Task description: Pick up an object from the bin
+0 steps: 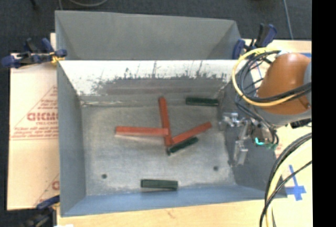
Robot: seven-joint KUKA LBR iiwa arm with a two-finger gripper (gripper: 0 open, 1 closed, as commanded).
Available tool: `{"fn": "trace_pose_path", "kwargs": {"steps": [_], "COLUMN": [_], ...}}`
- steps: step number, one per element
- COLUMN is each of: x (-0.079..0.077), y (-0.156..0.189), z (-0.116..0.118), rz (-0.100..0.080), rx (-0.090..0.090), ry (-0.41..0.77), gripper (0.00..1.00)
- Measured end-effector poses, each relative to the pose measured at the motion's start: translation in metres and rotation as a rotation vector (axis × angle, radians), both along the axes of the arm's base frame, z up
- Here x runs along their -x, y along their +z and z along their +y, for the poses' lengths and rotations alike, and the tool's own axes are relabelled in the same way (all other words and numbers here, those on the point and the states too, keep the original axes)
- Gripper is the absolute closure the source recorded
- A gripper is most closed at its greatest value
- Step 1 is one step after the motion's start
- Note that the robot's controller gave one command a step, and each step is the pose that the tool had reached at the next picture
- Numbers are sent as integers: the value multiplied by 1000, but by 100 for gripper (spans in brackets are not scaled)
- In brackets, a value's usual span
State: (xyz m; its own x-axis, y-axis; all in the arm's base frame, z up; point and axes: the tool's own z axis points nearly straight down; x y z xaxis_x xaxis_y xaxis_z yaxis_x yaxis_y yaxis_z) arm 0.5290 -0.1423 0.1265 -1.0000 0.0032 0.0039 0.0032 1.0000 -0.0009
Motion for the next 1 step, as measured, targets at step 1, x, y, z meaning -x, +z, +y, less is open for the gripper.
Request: {"fn": "trace_pose_path", "kwargs": {"steps": [1], "x": [-64], "y": [-57], "z": [46], "rz": [-11], "rx": [1], "ry": [143], "gripper": [0]}}
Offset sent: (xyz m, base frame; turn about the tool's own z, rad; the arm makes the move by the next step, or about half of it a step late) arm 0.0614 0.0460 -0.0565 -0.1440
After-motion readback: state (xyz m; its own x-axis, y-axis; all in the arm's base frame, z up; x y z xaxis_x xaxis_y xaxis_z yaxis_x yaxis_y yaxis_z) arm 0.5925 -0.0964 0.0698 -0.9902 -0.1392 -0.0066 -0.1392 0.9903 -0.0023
